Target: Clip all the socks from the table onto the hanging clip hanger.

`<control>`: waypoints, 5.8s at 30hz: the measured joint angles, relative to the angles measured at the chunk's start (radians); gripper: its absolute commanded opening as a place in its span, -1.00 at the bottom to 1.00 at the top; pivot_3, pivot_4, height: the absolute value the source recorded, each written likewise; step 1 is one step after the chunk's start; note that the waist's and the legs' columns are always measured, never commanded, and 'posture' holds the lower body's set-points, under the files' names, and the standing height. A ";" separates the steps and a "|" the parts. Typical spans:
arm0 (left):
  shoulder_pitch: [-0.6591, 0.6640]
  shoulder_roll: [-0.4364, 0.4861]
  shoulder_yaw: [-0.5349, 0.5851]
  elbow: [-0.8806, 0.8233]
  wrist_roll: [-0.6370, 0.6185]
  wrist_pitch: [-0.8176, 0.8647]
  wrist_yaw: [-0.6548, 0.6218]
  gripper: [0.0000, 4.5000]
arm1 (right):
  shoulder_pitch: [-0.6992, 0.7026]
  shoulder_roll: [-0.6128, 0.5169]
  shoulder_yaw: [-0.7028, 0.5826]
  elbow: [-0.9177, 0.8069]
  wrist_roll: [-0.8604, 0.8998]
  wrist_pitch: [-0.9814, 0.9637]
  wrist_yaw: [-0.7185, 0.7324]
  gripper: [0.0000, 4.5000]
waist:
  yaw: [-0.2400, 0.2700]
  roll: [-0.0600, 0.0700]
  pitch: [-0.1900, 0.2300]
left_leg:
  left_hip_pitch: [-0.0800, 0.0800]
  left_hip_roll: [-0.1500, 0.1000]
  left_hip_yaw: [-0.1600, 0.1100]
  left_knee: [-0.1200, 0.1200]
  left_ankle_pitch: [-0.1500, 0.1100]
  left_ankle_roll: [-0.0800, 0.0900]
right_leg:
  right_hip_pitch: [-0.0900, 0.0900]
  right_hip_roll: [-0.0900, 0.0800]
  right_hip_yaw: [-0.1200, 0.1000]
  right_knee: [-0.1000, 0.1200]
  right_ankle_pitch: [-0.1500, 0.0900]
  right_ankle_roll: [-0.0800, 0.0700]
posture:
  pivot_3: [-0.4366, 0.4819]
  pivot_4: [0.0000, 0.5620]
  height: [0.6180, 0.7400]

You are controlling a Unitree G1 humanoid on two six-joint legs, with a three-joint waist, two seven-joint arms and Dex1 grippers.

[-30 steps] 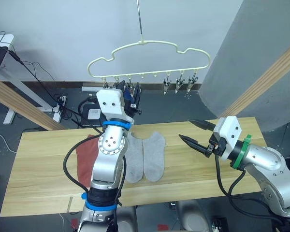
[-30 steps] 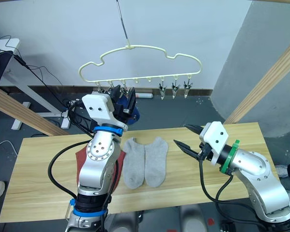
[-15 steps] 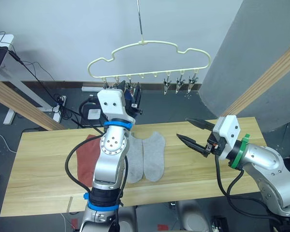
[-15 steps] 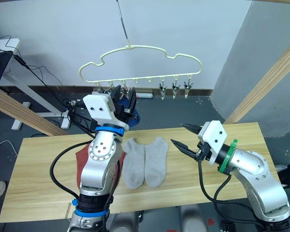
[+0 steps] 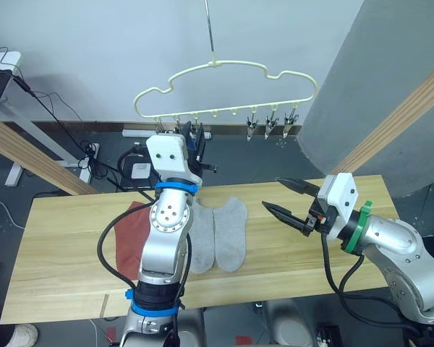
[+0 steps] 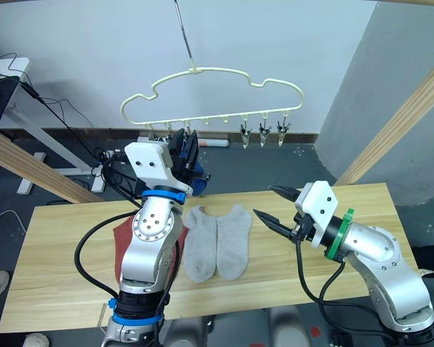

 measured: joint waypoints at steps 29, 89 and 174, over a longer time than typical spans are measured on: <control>0.009 0.049 0.027 -0.054 -0.062 0.059 -0.069 -0.69 | 0.008 0.116 0.212 0.017 -0.201 -0.011 -0.124 1.00 | 0.002 0.000 0.000 | 0.000 0.000 0.000 0.000 0.000 0.000 | 0.000 0.000 0.000 0.000 -0.001 0.001 | -0.28 0.16 1.00; -0.009 0.199 0.106 -0.125 -0.258 0.212 -0.232 -0.69 | 0.014 0.289 0.388 0.398 -0.525 0.214 -0.345 -1.00 | 0.004 -0.001 -0.001 | 0.000 0.001 -0.001 -0.001 0.000 0.000 | -0.001 0.000 0.000 -0.001 -0.002 0.005 | -0.23 0.23 1.00; -0.149 0.377 0.346 -0.124 -0.846 0.561 -0.258 -0.70 | -0.315 0.251 0.368 0.586 -0.787 -0.599 -0.215 -1.00 | -0.006 -0.001 0.000 | 0.000 0.001 0.000 0.000 0.000 -0.001 | -0.001 -0.001 -0.001 0.000 0.001 -0.001 | -0.34 0.20 1.00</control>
